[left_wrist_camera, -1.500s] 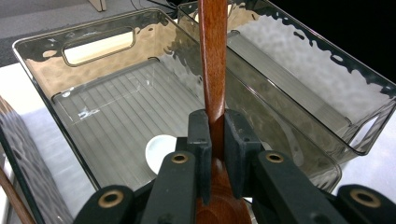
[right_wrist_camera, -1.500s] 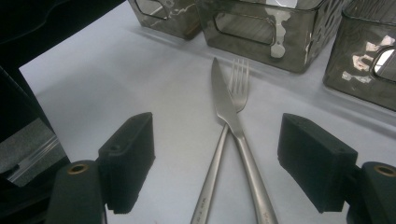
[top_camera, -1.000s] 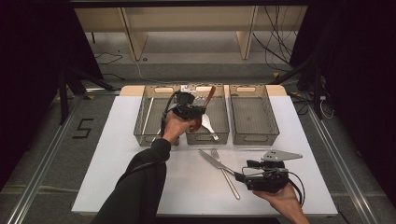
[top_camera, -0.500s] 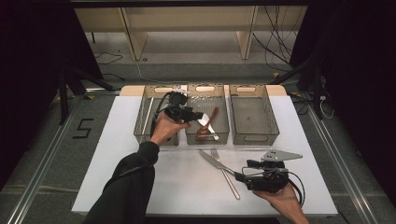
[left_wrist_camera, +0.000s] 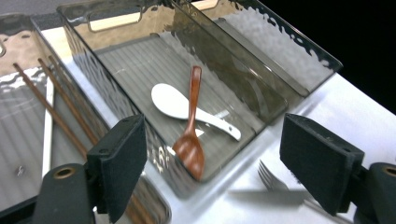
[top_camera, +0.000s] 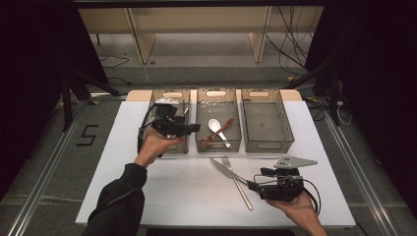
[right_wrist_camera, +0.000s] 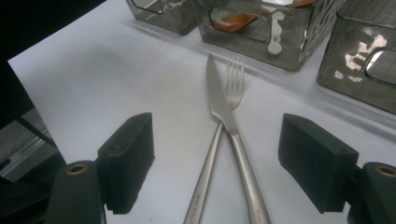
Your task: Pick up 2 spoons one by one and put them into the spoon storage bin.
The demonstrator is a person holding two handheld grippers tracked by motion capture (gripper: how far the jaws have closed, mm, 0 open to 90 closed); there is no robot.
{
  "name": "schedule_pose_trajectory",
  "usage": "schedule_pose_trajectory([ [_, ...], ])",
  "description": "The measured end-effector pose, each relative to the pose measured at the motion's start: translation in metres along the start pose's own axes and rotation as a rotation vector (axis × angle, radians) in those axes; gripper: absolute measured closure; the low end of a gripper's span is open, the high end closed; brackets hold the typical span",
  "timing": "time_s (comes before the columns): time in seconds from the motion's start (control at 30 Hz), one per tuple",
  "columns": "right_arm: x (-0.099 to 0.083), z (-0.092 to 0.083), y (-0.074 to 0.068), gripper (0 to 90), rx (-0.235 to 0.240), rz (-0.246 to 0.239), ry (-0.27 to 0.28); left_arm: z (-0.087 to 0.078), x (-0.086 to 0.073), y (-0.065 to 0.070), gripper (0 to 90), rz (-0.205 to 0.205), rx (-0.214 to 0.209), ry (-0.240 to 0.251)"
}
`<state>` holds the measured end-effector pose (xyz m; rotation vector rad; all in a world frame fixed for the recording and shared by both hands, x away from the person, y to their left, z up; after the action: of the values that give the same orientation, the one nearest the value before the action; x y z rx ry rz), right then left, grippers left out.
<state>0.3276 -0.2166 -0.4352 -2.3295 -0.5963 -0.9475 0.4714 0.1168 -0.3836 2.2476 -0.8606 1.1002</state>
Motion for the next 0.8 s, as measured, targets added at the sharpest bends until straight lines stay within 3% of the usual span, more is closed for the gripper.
schedule_pose_trajectory([
  [0.2,0.005,0.001,0.001,27.5,-0.011,-0.01,-0.026,-0.018,-0.021,0.005,22.2,0.026,0.007,0.005],
  [0.57,0.015,0.009,0.004,27.6,-0.038,-0.038,-0.101,-0.038,-0.054,0.009,21.1,0.029,0.02,0.018],
  [0.8,0.019,0.016,0.005,27.7,-0.058,-0.063,-0.15,-0.048,-0.066,0.01,20.6,0.014,0.029,0.062],
])
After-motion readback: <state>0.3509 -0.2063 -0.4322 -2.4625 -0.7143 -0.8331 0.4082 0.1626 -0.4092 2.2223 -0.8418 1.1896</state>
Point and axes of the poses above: each handheld gripper's, and its own axes: z roughly forward along the jaws, x roughly out of its top, y roughly to its right, the point moved 2 cm from there along z, roughly forward along the jaws, and after that the axes turned 8 degrees about z, right-handed, at the moved point
